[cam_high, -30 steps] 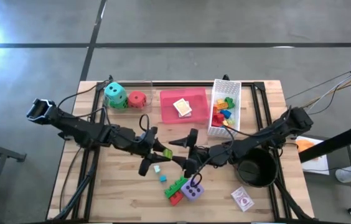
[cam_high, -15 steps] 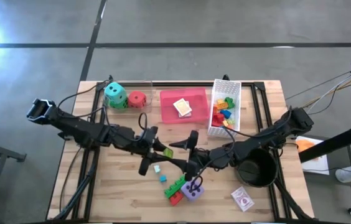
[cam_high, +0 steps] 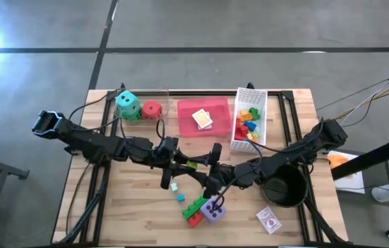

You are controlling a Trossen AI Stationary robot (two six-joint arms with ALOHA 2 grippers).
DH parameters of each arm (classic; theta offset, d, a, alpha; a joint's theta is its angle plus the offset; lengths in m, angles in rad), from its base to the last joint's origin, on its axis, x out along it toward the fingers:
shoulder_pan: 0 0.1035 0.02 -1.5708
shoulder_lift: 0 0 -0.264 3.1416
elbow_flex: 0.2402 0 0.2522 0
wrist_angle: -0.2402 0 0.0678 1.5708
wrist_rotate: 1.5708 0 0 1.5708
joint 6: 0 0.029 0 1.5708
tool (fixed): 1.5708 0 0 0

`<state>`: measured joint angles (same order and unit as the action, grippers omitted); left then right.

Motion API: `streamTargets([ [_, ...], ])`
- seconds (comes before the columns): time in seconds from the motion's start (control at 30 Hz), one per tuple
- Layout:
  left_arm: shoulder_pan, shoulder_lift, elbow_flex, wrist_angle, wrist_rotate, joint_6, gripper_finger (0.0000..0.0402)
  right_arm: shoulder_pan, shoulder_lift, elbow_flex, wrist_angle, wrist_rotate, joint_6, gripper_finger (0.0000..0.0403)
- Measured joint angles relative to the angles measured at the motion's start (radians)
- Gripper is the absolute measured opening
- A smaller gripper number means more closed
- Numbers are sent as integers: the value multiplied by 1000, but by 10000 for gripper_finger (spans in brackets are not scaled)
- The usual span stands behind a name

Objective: Pick & Place Toys
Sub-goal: Put the small green game piece into the white bin

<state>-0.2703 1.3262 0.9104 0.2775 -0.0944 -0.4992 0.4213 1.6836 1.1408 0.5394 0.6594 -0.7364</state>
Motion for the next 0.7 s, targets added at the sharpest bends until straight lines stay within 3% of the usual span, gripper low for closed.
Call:
streamTargets([
  [0.23,0,0,0,21,-1,-21,130,1,0,0,7,64,-16,125],
  [0.4,1,-1,1,20,2,-33,135,6,0,-1,14,60,-24,114],
  [0.7,1,0,1,6,-3,-25,263,8,1,-4,10,44,-3,93],
])
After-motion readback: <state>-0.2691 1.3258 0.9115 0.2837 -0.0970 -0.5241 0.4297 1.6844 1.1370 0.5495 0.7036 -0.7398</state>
